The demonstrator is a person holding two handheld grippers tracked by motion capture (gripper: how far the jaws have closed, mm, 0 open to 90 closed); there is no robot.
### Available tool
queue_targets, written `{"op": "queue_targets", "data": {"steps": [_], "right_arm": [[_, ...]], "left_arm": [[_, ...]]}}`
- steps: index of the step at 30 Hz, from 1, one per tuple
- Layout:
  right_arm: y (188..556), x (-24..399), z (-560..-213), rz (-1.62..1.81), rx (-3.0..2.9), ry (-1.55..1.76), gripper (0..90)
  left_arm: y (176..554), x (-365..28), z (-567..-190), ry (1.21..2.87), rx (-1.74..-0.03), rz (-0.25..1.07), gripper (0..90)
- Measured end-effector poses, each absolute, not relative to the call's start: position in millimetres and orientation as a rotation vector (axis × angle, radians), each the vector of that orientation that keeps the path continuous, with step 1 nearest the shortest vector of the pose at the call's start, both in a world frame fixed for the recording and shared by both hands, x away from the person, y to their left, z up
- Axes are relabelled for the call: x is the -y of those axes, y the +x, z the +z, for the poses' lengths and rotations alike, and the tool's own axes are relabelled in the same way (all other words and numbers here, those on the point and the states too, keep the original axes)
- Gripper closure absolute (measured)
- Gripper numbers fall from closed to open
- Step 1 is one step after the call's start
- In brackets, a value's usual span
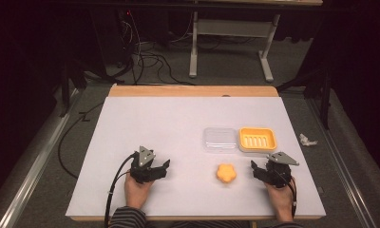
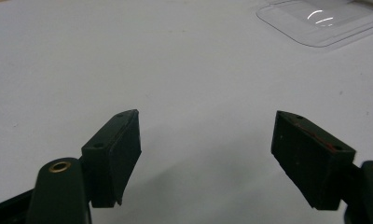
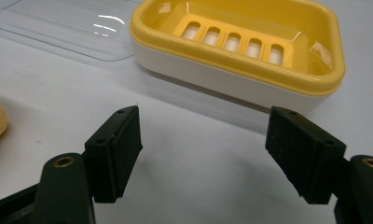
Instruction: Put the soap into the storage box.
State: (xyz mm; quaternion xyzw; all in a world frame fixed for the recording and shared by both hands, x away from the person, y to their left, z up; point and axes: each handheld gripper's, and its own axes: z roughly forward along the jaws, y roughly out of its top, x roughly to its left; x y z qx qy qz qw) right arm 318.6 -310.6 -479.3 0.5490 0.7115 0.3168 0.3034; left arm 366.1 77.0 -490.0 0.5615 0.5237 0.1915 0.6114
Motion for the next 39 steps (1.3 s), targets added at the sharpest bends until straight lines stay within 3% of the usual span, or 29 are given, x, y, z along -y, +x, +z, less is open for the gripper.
{"op": "queue_targets", "data": {"steps": [10,19,39], "right_arm": [[316.4,317.3,-478.1,0.908,-1.845,1.494,27.2],[319.3,323.6,-478.3,0.959,-1.859,1.536,16.9],[310.3,311.4,-471.3,1.014,-1.911,1.451,14.8]], "left_arm": [[366.3,-77.1,-490.3,1.301,-1.210,0.446,24.9],[366.0,-77.0,-490.1,1.301,-1.206,0.443,24.9],[365.8,-76.9,-490.1,1.303,-1.204,0.443,24.9]]}}
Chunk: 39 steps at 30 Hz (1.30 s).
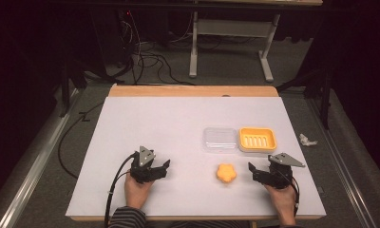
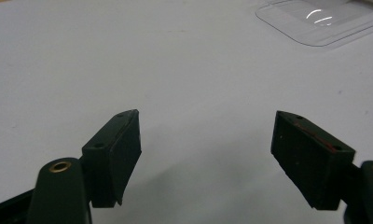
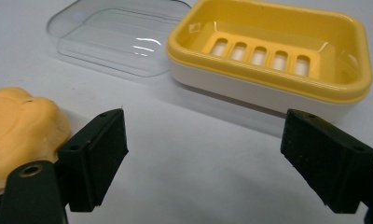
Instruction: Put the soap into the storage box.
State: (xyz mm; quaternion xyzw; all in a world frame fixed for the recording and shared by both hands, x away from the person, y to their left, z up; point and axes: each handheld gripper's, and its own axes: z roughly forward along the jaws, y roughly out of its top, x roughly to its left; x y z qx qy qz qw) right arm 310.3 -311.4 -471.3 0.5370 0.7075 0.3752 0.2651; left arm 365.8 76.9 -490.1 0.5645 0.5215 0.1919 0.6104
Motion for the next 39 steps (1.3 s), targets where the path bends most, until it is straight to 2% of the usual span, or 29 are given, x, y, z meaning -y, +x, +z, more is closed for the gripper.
{"op": "queue_targets", "data": {"steps": [17,39], "right_arm": [[289.9,306.3,-453.2,1.146,-1.941,1.372,14.0],[283.1,266.1,-453.8,1.150,-2.134,1.263,14.5]], "left_arm": [[365.2,-76.5,-490.1,1.303,-1.198,0.447,24.6],[365.2,-76.7,-490.1,1.305,-1.198,0.447,24.6]]}}
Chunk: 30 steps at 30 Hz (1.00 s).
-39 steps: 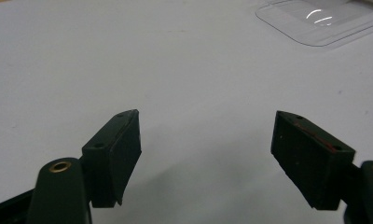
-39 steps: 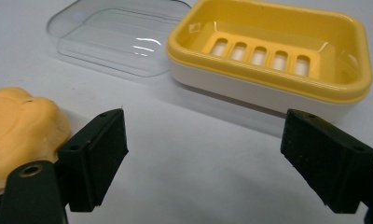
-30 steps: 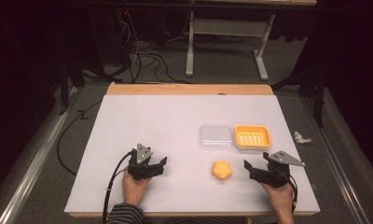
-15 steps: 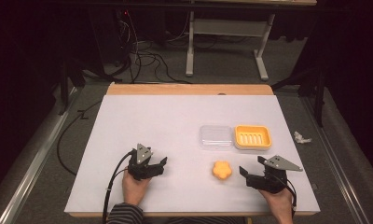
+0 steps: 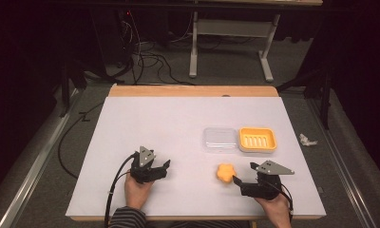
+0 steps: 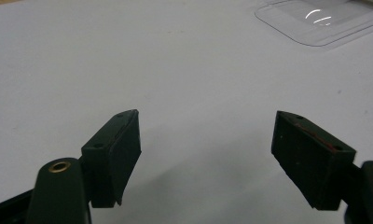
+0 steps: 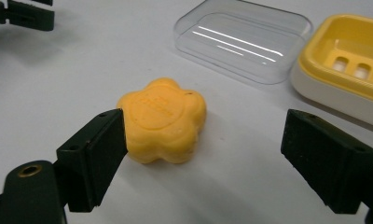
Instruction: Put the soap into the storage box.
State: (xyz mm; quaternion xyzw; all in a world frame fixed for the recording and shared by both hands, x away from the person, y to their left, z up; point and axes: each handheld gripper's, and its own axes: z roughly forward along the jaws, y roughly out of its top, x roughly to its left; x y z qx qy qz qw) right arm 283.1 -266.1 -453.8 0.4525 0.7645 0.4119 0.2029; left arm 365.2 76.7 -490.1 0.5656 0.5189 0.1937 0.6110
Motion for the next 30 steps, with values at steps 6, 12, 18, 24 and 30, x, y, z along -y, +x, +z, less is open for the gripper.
{"op": "queue_targets", "data": {"steps": [6,12,18,24,30], "right_arm": [[289.6,250.2,-451.3,1.112,-2.197,1.231,14.5],[299.9,235.7,-453.3,1.058,-2.271,1.200,14.3],[308.5,226.1,-454.8,1.014,-2.308,1.185,14.3],[314.3,219.7,-460.0,0.962,-2.350,1.181,14.2],[317.8,216.2,-464.2,0.917,-2.382,1.178,14.2]], "left_arm": [[364.9,-76.3,-490.2,1.307,-1.194,0.446,24.7],[364.6,-76.4,-490.3,1.312,-1.190,0.450,24.7],[364.6,-76.5,-490.3,1.313,-1.189,0.449,24.7],[364.5,-76.4,-490.3,1.313,-1.189,0.449,24.7],[364.3,-76.3,-490.2,1.311,-1.188,0.447,24.7]]}}
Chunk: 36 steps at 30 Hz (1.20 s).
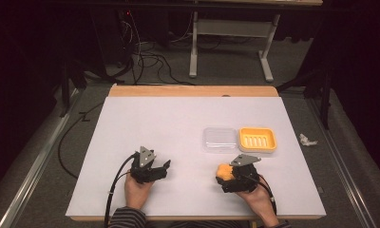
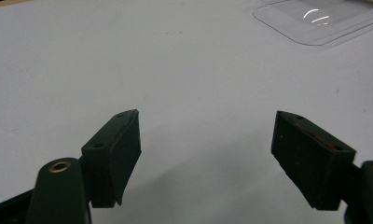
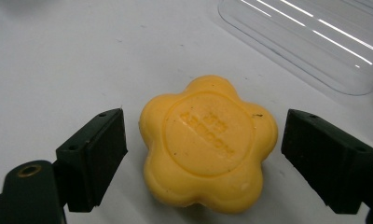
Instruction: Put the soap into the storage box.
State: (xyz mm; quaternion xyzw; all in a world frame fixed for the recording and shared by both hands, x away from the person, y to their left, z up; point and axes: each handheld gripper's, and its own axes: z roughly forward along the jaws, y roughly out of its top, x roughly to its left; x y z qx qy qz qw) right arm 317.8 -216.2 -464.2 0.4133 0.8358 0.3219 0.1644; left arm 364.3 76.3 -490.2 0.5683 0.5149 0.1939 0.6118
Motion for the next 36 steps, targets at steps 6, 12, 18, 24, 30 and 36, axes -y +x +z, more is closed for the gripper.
{"op": "queue_targets", "data": {"steps": [6,12,18,24,30,36], "right_arm": [[320.7,212.4,-467.6,0.879,-2.404,1.174,14.4],[322.2,208.6,-471.4,0.839,-2.413,1.167,19.7],[322.2,210.1,-471.4,0.832,-2.406,1.158,25.8],[321.8,211.1,-471.7,0.842,-2.409,1.146,26.1],[320.8,211.5,-471.6,0.845,-2.407,1.127,26.3],[317.9,215.9,-466.8,0.867,-2.408,1.114,26.5]], "left_arm": [[364.5,-76.4,-490.2,1.312,-1.189,0.447,24.7],[364.4,-76.4,-490.3,1.312,-1.188,0.449,24.7],[364.6,-76.4,-490.2,1.310,-1.190,0.445,24.7],[364.7,-76.4,-490.3,1.312,-1.191,0.449,24.7],[364.7,-76.4,-490.3,1.311,-1.191,0.449,24.7],[364.7,-76.4,-490.3,1.311,-1.191,0.447,24.7]]}}
